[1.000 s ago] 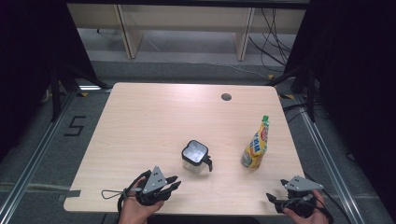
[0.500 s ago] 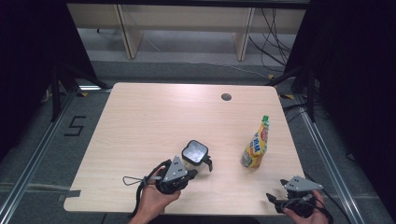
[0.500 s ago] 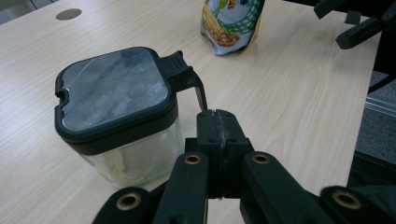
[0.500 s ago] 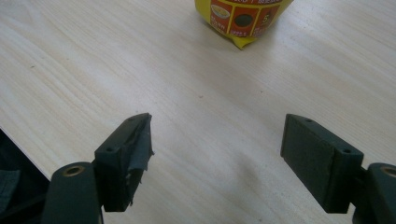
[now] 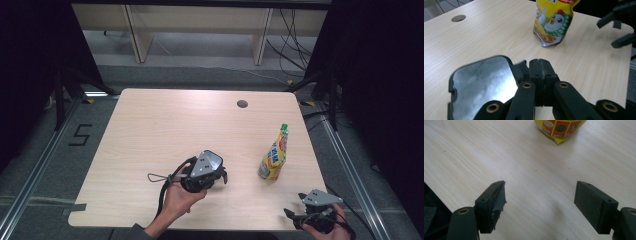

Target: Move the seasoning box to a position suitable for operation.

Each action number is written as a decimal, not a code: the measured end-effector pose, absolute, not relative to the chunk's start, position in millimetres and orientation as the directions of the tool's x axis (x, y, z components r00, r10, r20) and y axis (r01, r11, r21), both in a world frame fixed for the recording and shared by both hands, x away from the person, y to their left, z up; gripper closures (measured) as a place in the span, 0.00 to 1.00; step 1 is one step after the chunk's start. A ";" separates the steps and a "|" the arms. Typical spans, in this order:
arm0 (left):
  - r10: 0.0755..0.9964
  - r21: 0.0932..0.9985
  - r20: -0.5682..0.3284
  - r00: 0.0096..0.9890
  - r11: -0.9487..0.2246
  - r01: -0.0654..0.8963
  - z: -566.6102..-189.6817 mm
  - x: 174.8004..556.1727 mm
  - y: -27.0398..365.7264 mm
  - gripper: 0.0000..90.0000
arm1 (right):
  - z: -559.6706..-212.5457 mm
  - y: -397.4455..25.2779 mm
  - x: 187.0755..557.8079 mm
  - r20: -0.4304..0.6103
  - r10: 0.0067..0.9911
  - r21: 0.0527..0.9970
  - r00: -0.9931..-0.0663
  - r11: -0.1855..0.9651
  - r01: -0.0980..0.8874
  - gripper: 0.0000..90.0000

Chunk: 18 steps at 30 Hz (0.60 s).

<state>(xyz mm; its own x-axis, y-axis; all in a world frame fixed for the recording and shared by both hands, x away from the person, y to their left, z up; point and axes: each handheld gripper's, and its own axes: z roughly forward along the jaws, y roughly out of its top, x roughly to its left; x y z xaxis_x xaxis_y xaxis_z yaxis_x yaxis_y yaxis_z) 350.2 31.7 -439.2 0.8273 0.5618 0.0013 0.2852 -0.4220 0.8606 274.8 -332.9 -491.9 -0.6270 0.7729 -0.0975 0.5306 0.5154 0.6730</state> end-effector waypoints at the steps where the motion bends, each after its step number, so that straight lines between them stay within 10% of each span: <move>1: 0.562 0.861 0.001 0.827 -0.422 0.285 -439.2 350.2 31.7 0.99 | -491.9 -332.9 274.8 -0.097 0.773 0.673 -0.627 0.515 0.531 0.29; 18: 0.559 0.797 0.041 0.828 -0.518 0.311 -437.8 384.4 1.9 0.99 | -493.7 -330.7 274.5 -0.100 0.761 0.656 -0.641 0.535 0.533 0.29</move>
